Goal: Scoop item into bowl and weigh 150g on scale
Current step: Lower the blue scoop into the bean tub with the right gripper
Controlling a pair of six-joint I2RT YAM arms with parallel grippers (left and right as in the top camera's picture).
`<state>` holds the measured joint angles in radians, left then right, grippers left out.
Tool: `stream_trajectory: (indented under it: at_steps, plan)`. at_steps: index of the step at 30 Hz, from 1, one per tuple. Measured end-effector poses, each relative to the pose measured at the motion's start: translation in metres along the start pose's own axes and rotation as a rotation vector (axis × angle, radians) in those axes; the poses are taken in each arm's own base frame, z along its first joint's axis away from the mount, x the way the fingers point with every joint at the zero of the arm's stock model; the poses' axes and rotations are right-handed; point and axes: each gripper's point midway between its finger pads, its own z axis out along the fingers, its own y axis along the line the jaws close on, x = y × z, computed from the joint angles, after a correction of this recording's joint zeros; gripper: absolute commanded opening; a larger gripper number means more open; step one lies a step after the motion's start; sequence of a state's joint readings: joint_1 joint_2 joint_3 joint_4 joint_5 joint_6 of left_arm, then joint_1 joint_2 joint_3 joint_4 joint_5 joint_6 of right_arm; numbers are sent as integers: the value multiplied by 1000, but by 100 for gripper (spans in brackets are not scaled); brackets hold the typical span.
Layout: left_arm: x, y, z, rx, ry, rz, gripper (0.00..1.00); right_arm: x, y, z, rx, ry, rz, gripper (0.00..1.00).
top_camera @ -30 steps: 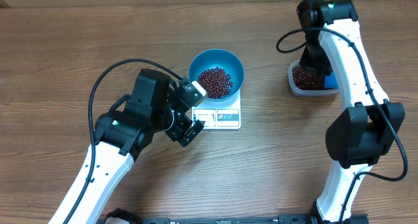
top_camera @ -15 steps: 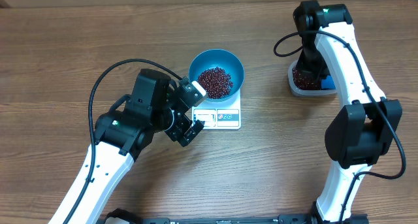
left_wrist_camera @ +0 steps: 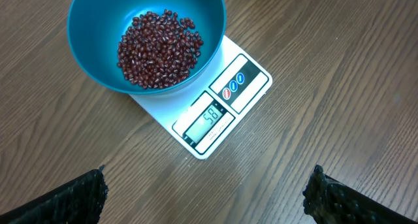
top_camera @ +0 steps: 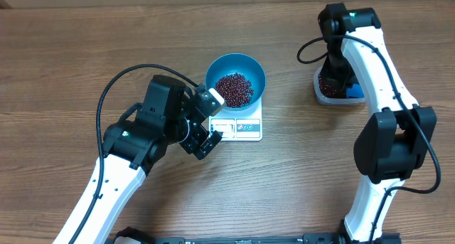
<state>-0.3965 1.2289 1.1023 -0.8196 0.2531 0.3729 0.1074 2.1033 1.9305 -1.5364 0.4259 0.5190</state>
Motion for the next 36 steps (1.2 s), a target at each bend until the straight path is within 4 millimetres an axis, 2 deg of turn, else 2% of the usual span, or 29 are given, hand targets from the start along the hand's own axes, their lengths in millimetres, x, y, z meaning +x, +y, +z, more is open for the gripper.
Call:
stream_trajectory:
  at_steps: [24,31,36]
  plan:
    - [0,0,0,0,0,0,100,-2,1,4,7,-11,-28,4]
    - [0,0,0,0,0,0,99,9,2,15,27,20,-70,4]
    - [0,0,0,0,0,0,99,9,3,16,28,21,-73,4]
